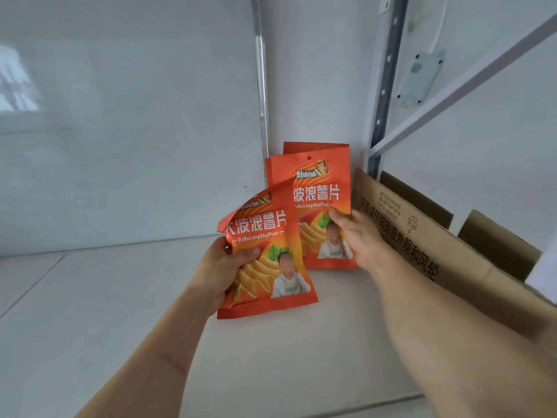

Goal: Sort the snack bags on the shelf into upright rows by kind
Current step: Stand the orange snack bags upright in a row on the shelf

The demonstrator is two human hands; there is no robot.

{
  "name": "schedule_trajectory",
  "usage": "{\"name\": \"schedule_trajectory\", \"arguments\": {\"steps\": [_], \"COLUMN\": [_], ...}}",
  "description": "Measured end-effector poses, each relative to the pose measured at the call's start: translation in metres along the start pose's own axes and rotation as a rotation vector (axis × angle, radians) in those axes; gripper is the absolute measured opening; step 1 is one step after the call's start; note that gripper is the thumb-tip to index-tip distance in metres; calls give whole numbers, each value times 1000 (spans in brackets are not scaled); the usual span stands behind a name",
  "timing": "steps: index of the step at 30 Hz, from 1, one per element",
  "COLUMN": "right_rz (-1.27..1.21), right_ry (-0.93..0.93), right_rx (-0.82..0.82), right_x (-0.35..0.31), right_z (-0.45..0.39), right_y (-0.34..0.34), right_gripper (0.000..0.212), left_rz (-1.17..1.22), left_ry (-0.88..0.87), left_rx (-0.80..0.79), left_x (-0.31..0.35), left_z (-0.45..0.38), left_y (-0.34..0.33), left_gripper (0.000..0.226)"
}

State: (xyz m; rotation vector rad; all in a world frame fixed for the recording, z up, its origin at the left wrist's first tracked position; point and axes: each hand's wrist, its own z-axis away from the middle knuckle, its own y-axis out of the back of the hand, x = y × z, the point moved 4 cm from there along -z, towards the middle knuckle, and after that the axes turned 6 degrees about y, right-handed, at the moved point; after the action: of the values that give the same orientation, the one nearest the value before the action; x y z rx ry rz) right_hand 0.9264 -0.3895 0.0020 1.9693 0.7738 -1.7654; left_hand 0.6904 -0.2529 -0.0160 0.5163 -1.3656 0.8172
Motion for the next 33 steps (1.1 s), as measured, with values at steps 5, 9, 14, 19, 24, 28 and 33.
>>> {"name": "schedule_trajectory", "arguments": {"steps": [5, 9, 14, 19, 24, 28, 33], "right_rz": [-50, -12, 31, 141, 226, 219, 194], "right_ry": [20, 7, 83, 111, 100, 94, 141], "right_rx": [39, 67, 103, 113, 14, -27, 2], "right_x": [14, 26, 16, 13, 17, 26, 27], "right_z": [-22, -34, -36, -37, -34, -38, -50], "right_y": [5, 6, 7, 9, 8, 13, 14], "right_gripper": [19, 18, 18, 38, 57, 79, 62], "left_rz": [-40, -77, -119, -219, -251, -312, -347], "left_ry": [8, 22, -25, -85, -122, -146, -147], "left_rx": [36, 25, 105, 156, 196, 154, 76], "left_x": [-4, -10, -13, -15, -14, -12, -18], "left_z": [-18, -35, -52, -67, -77, -83, -90], "left_y": [-16, -30, -50, -70, -82, -93, -95], "left_gripper": [43, 52, 43, 54, 53, 51, 74]}}
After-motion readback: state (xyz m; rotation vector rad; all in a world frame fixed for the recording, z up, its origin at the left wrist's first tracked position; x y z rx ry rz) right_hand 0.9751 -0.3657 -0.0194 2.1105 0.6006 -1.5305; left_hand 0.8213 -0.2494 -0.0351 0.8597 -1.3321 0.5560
